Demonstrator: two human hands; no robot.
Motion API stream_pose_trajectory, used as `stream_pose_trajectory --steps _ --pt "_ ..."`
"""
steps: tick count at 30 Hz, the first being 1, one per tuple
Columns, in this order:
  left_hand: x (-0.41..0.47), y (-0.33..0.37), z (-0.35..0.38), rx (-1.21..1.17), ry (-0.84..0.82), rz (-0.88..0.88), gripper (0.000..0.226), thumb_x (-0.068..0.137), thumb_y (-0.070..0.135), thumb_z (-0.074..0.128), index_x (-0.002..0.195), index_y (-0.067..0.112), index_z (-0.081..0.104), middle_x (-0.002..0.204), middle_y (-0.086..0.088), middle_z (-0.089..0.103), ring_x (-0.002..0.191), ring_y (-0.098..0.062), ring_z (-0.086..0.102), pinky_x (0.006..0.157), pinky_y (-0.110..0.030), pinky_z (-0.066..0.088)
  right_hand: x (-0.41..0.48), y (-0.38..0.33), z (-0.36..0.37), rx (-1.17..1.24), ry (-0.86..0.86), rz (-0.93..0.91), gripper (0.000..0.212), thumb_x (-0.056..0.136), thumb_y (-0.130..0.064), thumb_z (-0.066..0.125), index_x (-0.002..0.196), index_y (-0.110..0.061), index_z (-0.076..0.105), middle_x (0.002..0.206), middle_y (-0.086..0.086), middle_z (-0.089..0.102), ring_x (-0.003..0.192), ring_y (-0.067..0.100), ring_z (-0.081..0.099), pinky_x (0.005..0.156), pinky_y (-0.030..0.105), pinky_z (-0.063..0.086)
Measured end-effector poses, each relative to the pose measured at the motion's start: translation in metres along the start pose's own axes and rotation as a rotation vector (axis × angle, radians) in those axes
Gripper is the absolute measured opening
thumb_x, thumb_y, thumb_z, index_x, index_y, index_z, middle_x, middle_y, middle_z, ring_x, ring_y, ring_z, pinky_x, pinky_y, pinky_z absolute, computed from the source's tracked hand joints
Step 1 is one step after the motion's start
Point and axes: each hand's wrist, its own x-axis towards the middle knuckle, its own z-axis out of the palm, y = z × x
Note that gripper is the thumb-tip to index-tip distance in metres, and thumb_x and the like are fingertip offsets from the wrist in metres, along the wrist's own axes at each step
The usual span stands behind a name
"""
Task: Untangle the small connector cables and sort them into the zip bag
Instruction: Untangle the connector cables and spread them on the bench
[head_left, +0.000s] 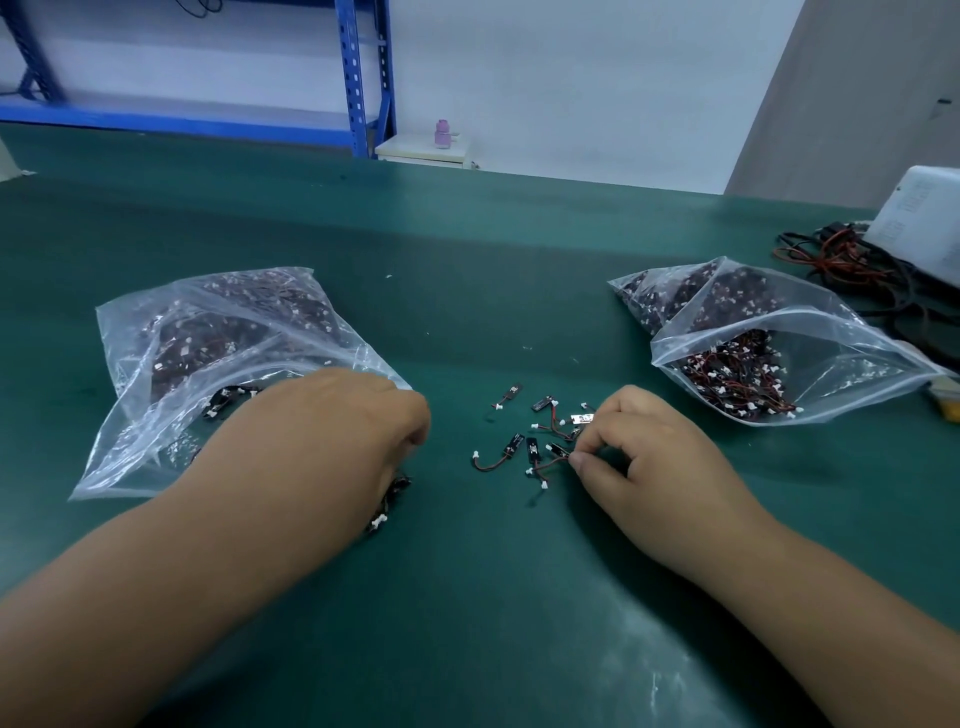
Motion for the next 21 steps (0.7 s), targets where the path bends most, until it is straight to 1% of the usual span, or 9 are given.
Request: stream_pose_trajectory --steps 3,5,7,9,13,16,18,20,21 --pt "-0.002 0.008 -0.007 -0.06 0.144 0.036 0.012 0.083 0.018 0.064 0.083 0.03 0.063 0.08 0.014 0.062 0.073 -0.02 0.059 0.058 -0.038 0.053 0.0 0.0 0.0 0.021 0.011 0.03 0.017 0.085 -0.03 0.071 0.071 -0.028 0.062 0.087 -0.016 0.053 0.08 0.005 0.054 0.074 0.033 0.048" --pt "-0.003 0.012 -0.009 -0.104 0.225 0.055 0.009 0.087 0.02 0.061 0.086 0.029 0.064 0.083 0.015 0.063 0.075 -0.018 0.059 0.061 -0.035 0.052 -0.001 -0.001 -0.001 0.027 -0.005 0.038 0.018 0.084 -0.029 0.071 0.07 -0.028 0.061 0.087 -0.017 0.052 0.081 0.004 0.055 0.074 0.034 0.049" --pt "-0.003 0.013 -0.01 -0.157 0.278 0.073 0.009 0.089 0.026 0.057 0.09 0.027 0.066 0.086 0.015 0.064 0.079 -0.016 0.056 0.068 -0.031 0.046 -0.001 -0.002 -0.002 0.044 -0.019 0.043 0.014 0.081 -0.022 0.069 0.071 -0.03 0.062 0.088 -0.017 0.054 0.08 0.005 0.056 0.072 0.035 0.05" --pt "-0.002 0.014 -0.01 -0.176 0.306 0.071 0.011 0.089 0.028 0.057 0.092 0.025 0.067 0.083 0.014 0.063 0.078 -0.014 0.052 0.067 -0.028 0.041 -0.001 -0.003 -0.003 0.067 -0.036 0.053 0.015 0.076 -0.016 0.066 0.073 -0.031 0.064 0.091 -0.017 0.054 0.078 0.006 0.056 0.07 0.035 0.05" --pt "-0.003 0.014 -0.007 -0.22 0.293 0.025 0.006 0.089 0.034 0.057 0.088 0.031 0.062 0.071 0.014 0.06 0.068 -0.01 0.05 0.055 -0.033 0.048 0.0 -0.002 -0.003 0.095 -0.037 0.065 0.02 0.073 -0.012 0.063 0.077 -0.031 0.068 0.092 -0.019 0.055 0.079 0.005 0.055 0.071 0.033 0.049" --pt "-0.001 0.014 -0.002 -0.339 0.248 -0.004 0.006 0.092 0.038 0.059 0.089 0.034 0.058 0.068 0.015 0.06 0.067 -0.009 0.054 0.054 -0.033 0.049 -0.001 -0.002 -0.003 0.114 0.013 0.048 0.02 0.075 -0.009 0.066 0.08 -0.029 0.069 0.09 -0.016 0.056 0.074 0.007 0.055 0.069 0.034 0.049" --pt "-0.001 0.016 0.003 -0.433 0.203 -0.038 0.006 0.086 0.039 0.061 0.089 0.036 0.057 0.07 0.015 0.061 0.066 -0.008 0.055 0.053 -0.029 0.047 -0.003 -0.004 -0.005 0.089 0.058 -0.02 0.015 0.08 -0.013 0.071 0.082 -0.027 0.07 0.087 -0.014 0.057 0.073 0.008 0.054 0.069 0.036 0.048" --pt "-0.001 0.018 0.008 -0.508 0.17 -0.052 0.007 0.085 0.038 0.064 0.088 0.037 0.057 0.073 0.02 0.062 0.064 -0.007 0.056 0.051 -0.025 0.044 -0.005 -0.01 -0.007 0.033 0.096 -0.142 0.003 0.086 -0.022 0.069 0.086 -0.024 0.071 0.087 -0.013 0.058 0.077 0.009 0.055 0.072 0.037 0.047" --pt "-0.001 0.019 0.011 -0.547 0.162 -0.055 0.009 0.085 0.035 0.067 0.088 0.037 0.058 0.073 0.02 0.062 0.063 -0.008 0.056 0.051 -0.024 0.044 -0.006 -0.015 -0.008 0.013 0.106 -0.198 0.008 0.089 -0.029 0.066 0.09 -0.023 0.072 0.088 -0.011 0.059 0.08 0.01 0.057 0.073 0.039 0.047"
